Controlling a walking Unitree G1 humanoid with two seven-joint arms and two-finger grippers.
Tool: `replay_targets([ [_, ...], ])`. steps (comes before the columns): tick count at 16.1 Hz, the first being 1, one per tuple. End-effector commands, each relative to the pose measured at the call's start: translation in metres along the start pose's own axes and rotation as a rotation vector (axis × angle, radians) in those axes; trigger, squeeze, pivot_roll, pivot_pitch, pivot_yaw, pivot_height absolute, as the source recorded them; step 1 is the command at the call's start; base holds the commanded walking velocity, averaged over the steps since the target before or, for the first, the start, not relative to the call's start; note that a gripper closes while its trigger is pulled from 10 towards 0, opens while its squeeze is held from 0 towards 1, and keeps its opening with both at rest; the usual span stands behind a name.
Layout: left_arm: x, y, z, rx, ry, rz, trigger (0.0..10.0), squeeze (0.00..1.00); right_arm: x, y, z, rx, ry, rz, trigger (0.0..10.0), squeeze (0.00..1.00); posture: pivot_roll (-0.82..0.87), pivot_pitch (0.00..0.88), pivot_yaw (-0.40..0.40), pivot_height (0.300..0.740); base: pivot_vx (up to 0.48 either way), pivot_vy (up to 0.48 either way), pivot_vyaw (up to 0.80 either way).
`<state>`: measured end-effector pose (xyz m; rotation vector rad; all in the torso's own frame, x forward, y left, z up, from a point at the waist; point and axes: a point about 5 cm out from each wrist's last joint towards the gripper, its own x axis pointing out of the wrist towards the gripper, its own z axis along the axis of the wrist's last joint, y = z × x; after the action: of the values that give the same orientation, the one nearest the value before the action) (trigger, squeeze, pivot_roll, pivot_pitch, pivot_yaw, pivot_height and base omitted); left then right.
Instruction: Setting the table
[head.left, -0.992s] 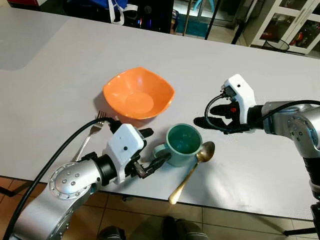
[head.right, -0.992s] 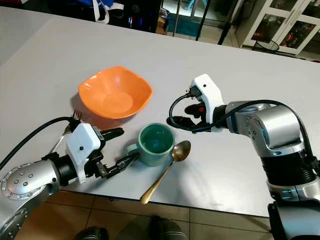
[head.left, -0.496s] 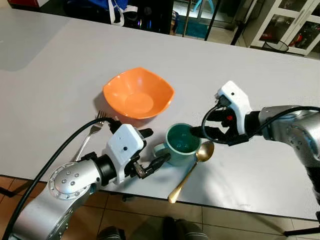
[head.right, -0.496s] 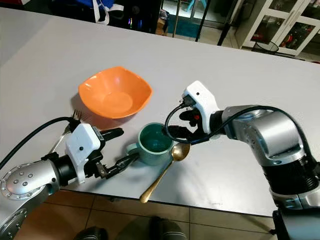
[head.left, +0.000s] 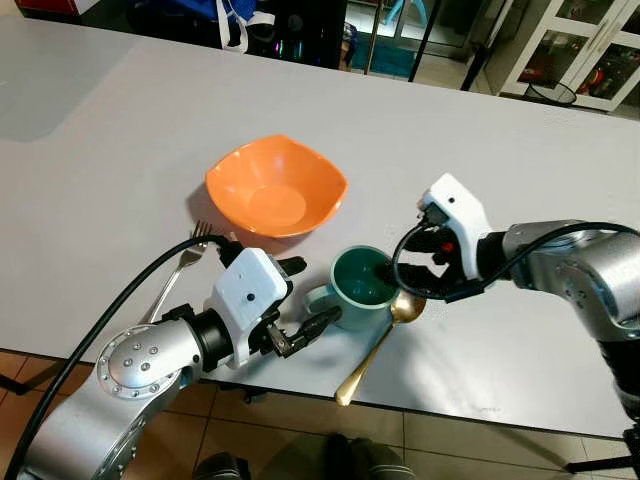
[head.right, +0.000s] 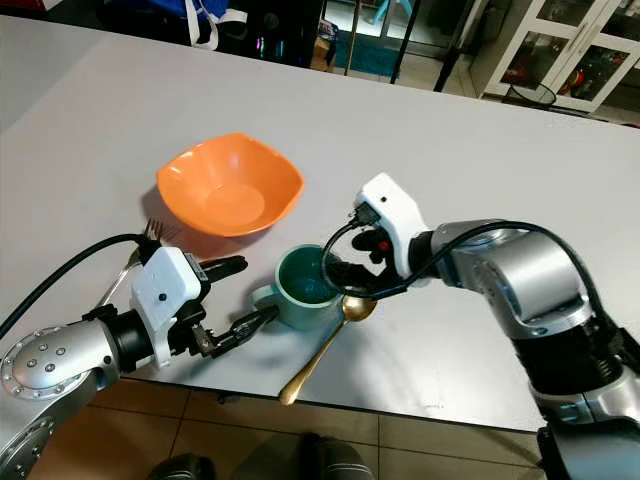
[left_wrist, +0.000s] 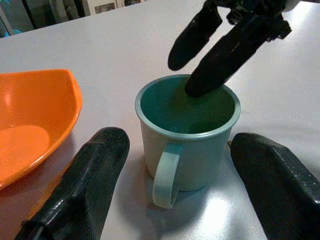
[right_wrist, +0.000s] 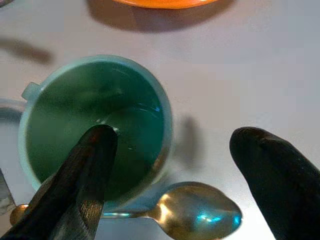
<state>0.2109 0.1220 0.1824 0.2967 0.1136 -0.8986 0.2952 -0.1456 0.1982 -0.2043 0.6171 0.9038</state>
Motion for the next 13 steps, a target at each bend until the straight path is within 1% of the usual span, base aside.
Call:
replay_targets([
  [1,0.0,-0.005,0.004,0.011,-0.014,-0.017,10.0,0.0,0.001,0.001,-0.004,0.015,0.015,0.011,10.0,0.0,-0.07,0.133,-0.135,0.74,0.0,0.0,0.0],
  [3,0.0,-0.005,0.003,0.009,-0.013,-0.017,10.0,0.0,0.007,0.003,-0.006,0.033,0.028,0.036,10.0,0.0,-0.07,0.135,-0.138,0.74,0.0,0.0,0.0],
  [6,-0.001,-0.006,0.003,0.008,-0.012,-0.015,10.0,0.0,0.009,0.001,-0.008,0.063,0.048,0.026,10.0,0.0,-0.07,0.138,-0.142,0.74,0.0,0.0,0.0],
  [7,-0.001,-0.006,0.003,0.008,-0.011,-0.015,10.0,0.0,0.009,0.001,-0.008,0.076,0.054,0.023,7.2,0.0,-0.07,0.14,-0.143,0.74,0.0,0.0,0.0],
  [9,-0.001,-0.006,0.003,0.006,-0.01,-0.017,10.0,0.0,0.01,0.001,-0.007,0.09,0.054,0.031,0.0,0.0,-0.07,0.14,-0.142,0.74,0.0,0.0,0.0],
  [13,-0.002,-0.005,0.002,0.008,-0.007,-0.019,10.0,0.0,0.011,0.003,-0.004,0.093,0.047,0.04,0.0,0.0,-0.07,0.144,-0.138,0.74,0.0,0.0,0.0],
])
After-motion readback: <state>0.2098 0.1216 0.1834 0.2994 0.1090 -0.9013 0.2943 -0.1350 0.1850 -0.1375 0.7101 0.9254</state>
